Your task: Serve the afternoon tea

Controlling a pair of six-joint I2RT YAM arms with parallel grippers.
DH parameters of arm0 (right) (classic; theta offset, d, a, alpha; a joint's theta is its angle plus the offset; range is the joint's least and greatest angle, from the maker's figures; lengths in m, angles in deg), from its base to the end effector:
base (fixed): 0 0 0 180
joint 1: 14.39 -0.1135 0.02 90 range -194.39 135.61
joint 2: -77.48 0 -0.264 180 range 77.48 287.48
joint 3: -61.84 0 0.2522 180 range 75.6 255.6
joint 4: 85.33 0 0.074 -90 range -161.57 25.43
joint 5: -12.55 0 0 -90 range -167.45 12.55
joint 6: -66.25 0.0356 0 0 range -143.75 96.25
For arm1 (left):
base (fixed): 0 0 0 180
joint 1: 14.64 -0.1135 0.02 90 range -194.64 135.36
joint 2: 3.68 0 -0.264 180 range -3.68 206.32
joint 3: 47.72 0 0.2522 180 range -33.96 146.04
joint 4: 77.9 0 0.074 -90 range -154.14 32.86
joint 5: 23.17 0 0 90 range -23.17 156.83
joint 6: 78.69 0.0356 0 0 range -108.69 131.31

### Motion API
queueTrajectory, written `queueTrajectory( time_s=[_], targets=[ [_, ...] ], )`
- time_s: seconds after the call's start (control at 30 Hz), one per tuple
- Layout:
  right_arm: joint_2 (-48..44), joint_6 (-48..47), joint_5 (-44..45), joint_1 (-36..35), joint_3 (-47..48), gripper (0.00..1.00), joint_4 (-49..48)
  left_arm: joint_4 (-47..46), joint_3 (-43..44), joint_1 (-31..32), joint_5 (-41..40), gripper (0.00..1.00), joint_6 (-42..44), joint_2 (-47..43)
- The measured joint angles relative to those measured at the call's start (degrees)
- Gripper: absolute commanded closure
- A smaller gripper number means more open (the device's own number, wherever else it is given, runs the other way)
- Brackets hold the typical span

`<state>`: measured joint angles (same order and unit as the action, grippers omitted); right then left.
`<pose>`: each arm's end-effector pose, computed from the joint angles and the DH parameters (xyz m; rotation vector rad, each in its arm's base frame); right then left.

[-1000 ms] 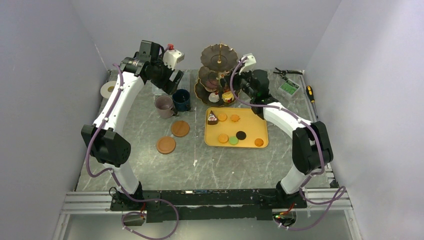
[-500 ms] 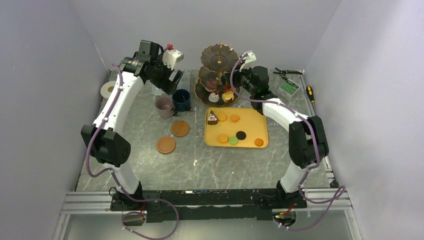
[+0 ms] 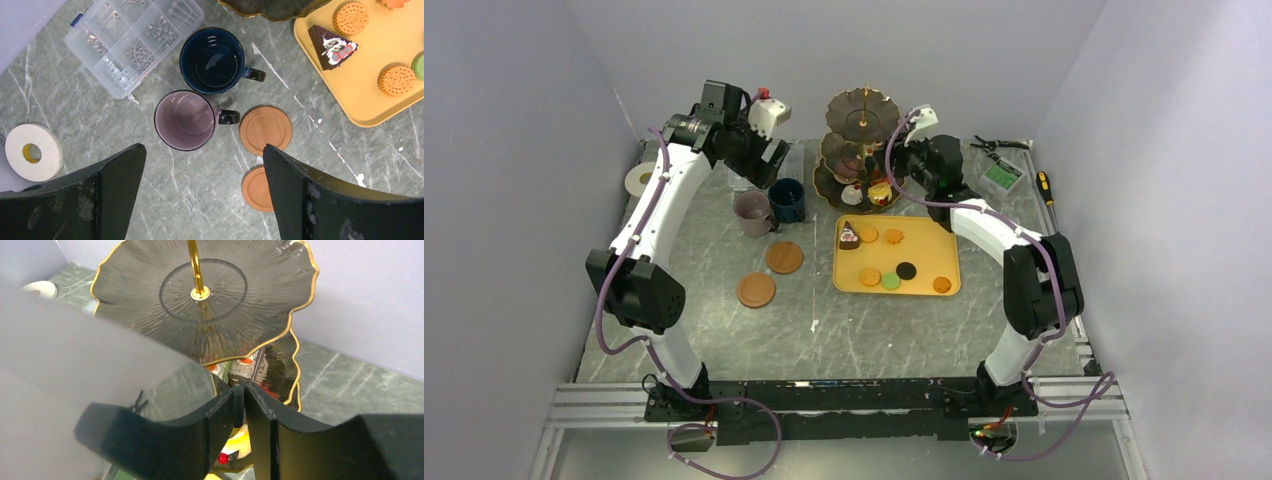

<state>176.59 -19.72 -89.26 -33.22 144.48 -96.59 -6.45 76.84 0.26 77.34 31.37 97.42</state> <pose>0.3876 0.1399 0.2928 -0.3724 1.6397 0.4726 0.3608 -0.1027 0.3920 0.8004 2.2599 -0.1787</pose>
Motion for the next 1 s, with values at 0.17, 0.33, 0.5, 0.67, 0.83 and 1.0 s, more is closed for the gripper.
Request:
queueTrajectory(
  time_s=[0.17, 0.33, 0.5, 0.67, 0.83, 1.0],
  targets=[
    [-3.93, -0.17, 1.46, -0.81, -3.67, 0.39, -0.04, 0.00, 0.00, 0.00, 0.04, 0.07, 0.00, 0.00],
    [-10.47, -0.66, 3.96, -2.91, -7.80, 0.39, -0.28, 0.02, 0.00, 0.00, 0.15, 0.07, -0.04, 0.00],
    [-17.20, -0.70, 6.71, -6.54, -12.50, 0.38, -0.63, 0.02, 0.00, 0.00, 0.17, 0.07, -0.04, 0.00],
    [-21.20, -0.59, 9.79, -12.66, -18.12, 0.36, -1.07, 0.00, 0.00, -0.09, 0.22, 0.07, -0.11, 0.00],
    [-20.39, 0.48, 11.56, -17.66, -23.91, 0.34, -1.14, 0.02, 0.00, -0.09, 0.46, 0.07, -0.26, 0.00],
    [-17.14, 2.03, 12.09, -18.08, -25.62, 0.33, -1.27, 0.00, -0.02, -0.11, 0.66, 0.07, -0.26, 0.00]
  ],
)
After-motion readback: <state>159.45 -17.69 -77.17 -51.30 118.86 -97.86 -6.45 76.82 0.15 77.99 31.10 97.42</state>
